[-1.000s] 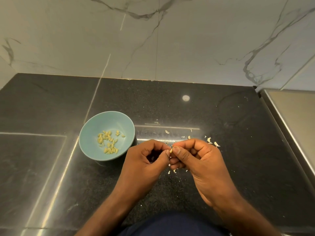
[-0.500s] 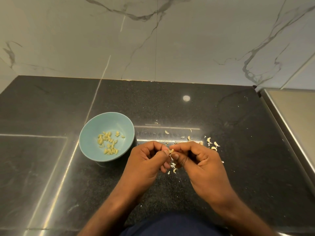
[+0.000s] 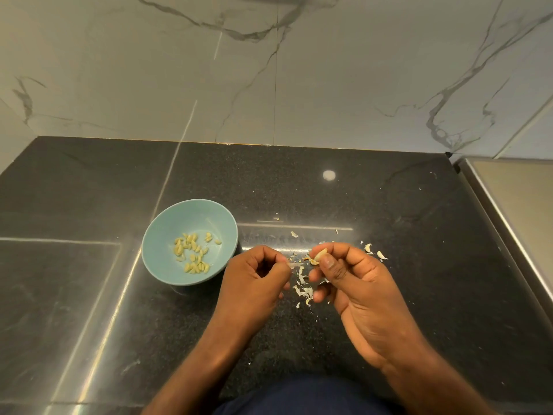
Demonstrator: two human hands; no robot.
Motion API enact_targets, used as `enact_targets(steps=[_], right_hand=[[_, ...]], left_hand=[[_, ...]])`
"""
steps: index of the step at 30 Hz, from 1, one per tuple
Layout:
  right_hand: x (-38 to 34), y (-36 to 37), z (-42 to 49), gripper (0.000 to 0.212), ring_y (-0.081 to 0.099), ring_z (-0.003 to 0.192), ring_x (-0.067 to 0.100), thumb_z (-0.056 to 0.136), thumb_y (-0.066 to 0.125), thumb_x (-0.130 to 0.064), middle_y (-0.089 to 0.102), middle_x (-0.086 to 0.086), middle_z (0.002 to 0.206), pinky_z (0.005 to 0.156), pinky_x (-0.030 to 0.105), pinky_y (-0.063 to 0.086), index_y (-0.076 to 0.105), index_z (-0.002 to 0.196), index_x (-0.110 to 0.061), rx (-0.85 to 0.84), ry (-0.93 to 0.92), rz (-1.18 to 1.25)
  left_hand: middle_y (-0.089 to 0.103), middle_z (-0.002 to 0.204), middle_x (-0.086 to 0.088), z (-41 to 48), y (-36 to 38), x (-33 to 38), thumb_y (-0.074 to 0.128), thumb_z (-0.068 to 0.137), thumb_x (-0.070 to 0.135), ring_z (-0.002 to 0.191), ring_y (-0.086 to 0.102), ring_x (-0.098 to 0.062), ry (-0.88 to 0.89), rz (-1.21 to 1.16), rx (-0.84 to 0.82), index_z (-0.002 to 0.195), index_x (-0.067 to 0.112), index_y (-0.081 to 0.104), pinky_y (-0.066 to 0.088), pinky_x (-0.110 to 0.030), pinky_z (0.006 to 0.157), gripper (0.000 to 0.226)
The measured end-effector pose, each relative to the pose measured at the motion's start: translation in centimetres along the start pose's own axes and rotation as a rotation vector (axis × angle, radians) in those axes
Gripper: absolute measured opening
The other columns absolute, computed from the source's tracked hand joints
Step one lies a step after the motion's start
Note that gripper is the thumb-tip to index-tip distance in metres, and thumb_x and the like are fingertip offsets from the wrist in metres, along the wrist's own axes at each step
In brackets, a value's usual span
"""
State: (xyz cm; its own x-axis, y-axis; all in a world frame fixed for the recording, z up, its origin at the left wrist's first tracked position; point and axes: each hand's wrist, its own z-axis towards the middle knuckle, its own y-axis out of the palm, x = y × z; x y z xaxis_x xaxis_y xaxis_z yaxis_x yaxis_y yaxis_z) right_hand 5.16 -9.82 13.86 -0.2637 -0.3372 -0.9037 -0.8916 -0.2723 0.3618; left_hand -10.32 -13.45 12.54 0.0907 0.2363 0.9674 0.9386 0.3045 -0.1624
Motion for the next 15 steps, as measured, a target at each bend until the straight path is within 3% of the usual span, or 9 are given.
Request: enact_targets(steps=[6, 10, 13, 15], right_hand=[[-0.1, -0.4, 0.4, 0.020, 0.063, 0.073, 0.016, 0.080, 0.066, -0.017, 0.071, 0.009, 0.084, 0.059, 0.025, 0.052, 0.079, 0.095, -0.014, 0.037, -0.072, -0.116], [0.7, -0.4, 0.5, 0.025, 0.066, 0.074, 0.014, 0.090, 0.064, -0.004, 0.075, 0.007, 0.088, 0.062, 0.026, 0.054, 0.078, 0.096, -0.023, 0.075, -0.123, -0.289], [0.8, -0.7, 0.4, 0.024, 0.069, 0.078, 0.013, 0.091, 0.064, -0.011, 0.076, -0.001, 0.090, 0.068, 0.027, 0.057, 0.075, 0.105, -0.027, 0.070, -0.177, -0.448], [0.7, -0.7, 0.3, 0.023, 0.070, 0.081, 0.012, 0.091, 0.064, -0.016, 0.075, -0.007, 0.092, 0.070, 0.023, 0.057, 0.074, 0.109, -0.026, 0.059, -0.225, -0.543]], left_hand=[[0.074, 0.077, 0.007, 0.0, -0.5, 0.3, 0.065, 0.093, 0.022, 0.067, 0.069, -0.007, 0.084, 0.094, 0.014, 0.089, 0.023, 0.073, 0.054, -0.021, 0.059, 0.009], [0.072, 0.095, 0.017, -0.3, -0.2, 0.4, 0.063, 0.094, 0.010, 0.088, 0.069, -0.002, 0.148, 0.124, 0.063, 0.110, 0.030, 0.070, 0.058, -0.027, 0.076, 0.027], [0.072, 0.089, 0.020, -0.7, -0.1, 0.9, 0.067, 0.092, 0.020, 0.088, 0.067, 0.002, 0.217, 0.175, 0.031, 0.097, 0.036, 0.072, 0.054, -0.016, 0.076, 0.017], [0.074, 0.084, 0.017, -0.8, 0.1, 1.4, 0.068, 0.091, 0.021, 0.081, 0.069, -0.001, 0.181, 0.122, -0.040, 0.091, 0.035, 0.073, 0.055, -0.017, 0.071, 0.015]])
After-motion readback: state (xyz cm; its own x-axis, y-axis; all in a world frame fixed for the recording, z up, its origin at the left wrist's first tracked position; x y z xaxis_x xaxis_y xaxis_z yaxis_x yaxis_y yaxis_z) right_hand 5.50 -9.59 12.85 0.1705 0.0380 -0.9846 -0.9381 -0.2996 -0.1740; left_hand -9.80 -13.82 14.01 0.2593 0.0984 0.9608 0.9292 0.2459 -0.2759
